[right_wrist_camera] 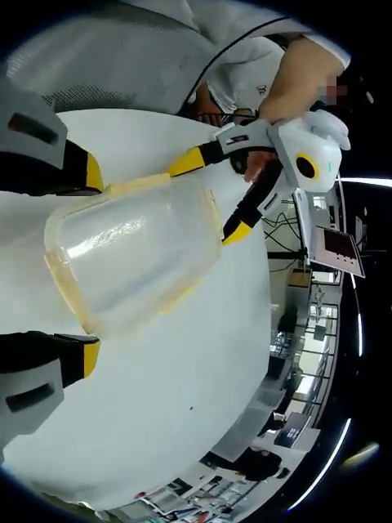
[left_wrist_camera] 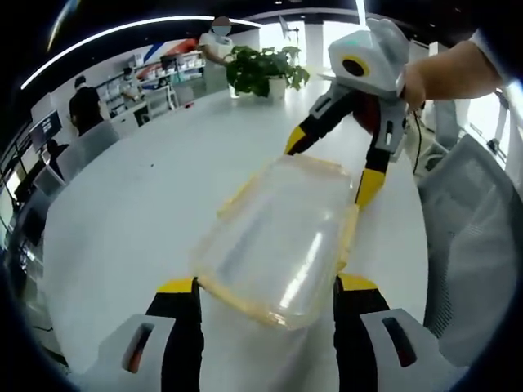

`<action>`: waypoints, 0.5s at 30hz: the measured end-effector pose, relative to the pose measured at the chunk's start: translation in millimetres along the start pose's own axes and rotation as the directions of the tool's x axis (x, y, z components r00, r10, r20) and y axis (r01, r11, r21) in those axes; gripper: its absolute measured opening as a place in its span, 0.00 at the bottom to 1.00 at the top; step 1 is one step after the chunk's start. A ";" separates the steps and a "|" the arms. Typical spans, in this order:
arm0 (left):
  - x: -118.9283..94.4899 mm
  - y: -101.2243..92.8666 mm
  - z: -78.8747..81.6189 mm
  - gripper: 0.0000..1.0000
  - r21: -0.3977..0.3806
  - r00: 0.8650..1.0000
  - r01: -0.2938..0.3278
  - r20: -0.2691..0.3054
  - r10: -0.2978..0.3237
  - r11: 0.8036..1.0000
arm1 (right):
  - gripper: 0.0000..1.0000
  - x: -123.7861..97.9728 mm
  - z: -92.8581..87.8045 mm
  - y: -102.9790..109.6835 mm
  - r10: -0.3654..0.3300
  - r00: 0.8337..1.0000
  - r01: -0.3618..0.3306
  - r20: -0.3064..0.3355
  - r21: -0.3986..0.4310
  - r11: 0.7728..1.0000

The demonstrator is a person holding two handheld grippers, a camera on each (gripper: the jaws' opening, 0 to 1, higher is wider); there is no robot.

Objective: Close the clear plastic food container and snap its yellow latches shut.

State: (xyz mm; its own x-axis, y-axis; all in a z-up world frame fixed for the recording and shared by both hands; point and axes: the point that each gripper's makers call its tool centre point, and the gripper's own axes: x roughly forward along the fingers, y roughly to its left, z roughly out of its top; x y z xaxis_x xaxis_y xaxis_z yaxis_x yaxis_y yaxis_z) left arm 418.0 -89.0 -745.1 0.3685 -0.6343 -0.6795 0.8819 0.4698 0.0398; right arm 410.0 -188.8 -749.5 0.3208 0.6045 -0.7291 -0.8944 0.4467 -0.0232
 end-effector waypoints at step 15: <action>18.5 41.2 16.3 0.63 -0.012 1.000 -0.014 0.001 0.014 1.000 | 0.67 15.9 13.3 -46.5 -0.004 1.000 0.003 -0.010 -0.022 1.000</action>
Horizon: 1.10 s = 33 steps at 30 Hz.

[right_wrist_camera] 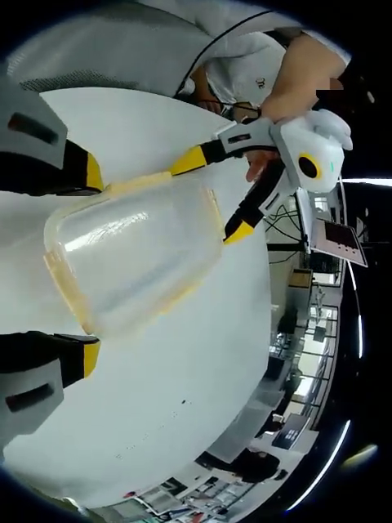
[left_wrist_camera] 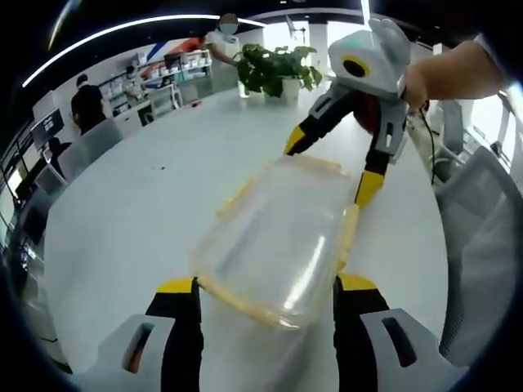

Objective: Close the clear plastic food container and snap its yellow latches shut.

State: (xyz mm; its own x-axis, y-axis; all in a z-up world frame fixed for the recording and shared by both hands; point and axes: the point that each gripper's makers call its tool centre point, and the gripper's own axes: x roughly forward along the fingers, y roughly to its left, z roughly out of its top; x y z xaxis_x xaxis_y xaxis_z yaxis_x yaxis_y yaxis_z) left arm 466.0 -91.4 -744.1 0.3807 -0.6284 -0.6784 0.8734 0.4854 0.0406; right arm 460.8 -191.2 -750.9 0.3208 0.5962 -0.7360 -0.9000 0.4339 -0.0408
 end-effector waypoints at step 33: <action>-13.5 9.4 7.6 0.99 -0.044 0.999 -0.033 0.035 0.034 0.999 | 0.99 -16.2 15.8 -4.6 0.000 0.997 -0.010 0.071 0.141 0.990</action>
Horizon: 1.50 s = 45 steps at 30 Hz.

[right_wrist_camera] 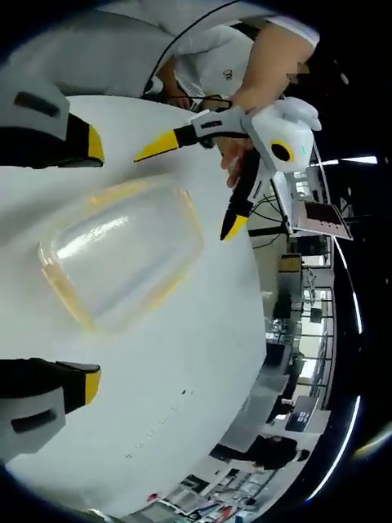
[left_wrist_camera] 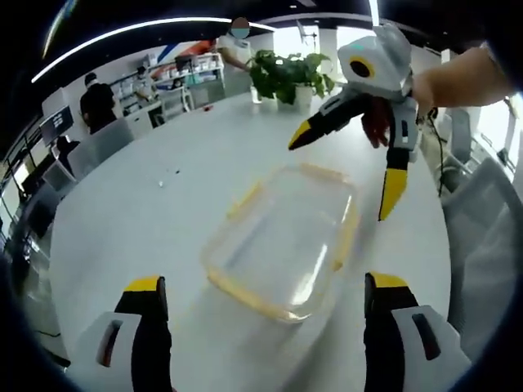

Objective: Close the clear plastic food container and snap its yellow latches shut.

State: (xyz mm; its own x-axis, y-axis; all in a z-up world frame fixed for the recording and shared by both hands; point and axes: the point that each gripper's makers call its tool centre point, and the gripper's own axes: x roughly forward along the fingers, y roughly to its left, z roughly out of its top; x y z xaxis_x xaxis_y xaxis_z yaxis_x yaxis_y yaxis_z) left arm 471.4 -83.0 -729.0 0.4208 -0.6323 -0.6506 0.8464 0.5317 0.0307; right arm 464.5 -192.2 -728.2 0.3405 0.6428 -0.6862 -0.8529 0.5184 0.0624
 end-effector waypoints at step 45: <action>-104.7 -107.3 17.1 0.98 -0.124 0.988 -0.089 0.115 0.103 0.988 | 0.99 -106.5 -16.7 101.4 -0.088 0.984 0.087 0.153 0.015 0.996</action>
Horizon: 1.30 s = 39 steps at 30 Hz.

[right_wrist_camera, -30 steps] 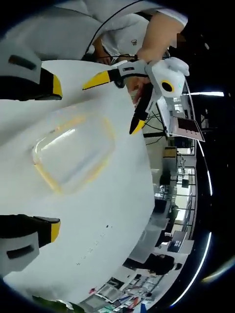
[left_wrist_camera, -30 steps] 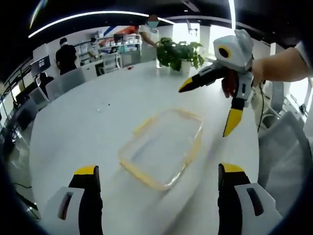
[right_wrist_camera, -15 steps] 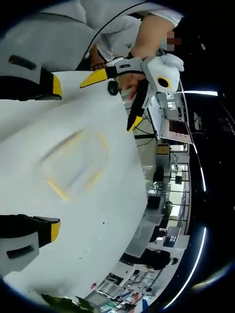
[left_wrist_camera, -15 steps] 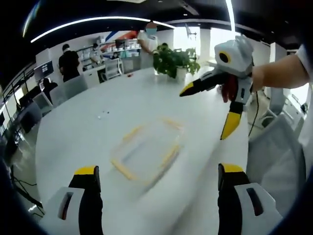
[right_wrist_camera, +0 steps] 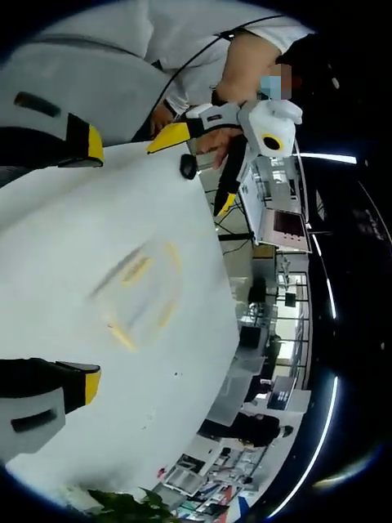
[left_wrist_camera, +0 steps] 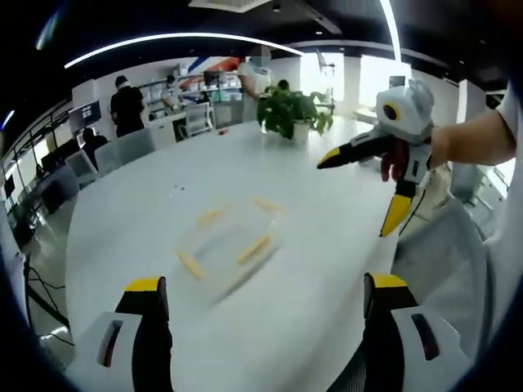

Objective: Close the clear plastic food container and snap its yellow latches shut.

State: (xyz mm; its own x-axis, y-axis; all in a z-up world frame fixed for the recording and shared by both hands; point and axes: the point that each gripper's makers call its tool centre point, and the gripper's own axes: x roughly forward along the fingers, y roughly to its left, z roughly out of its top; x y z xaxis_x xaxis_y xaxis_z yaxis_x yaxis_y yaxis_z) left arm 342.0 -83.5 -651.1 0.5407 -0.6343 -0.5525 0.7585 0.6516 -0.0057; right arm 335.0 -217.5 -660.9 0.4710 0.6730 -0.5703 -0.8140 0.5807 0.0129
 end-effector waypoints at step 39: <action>-52.9 -57.6 -63.8 0.95 -0.126 0.993 -0.117 -0.044 0.113 0.985 | 0.99 -59.9 -46.8 63.8 -0.071 0.997 0.070 0.005 0.114 0.991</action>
State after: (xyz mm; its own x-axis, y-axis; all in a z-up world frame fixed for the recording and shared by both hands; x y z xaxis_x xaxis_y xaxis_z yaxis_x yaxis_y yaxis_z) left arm 246.6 -60.9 -674.8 0.6062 -0.5380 -0.5857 0.6378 0.7688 -0.0460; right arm 239.0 -242.2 -664.3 0.5293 0.6323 -0.5658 -0.7349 0.6749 0.0667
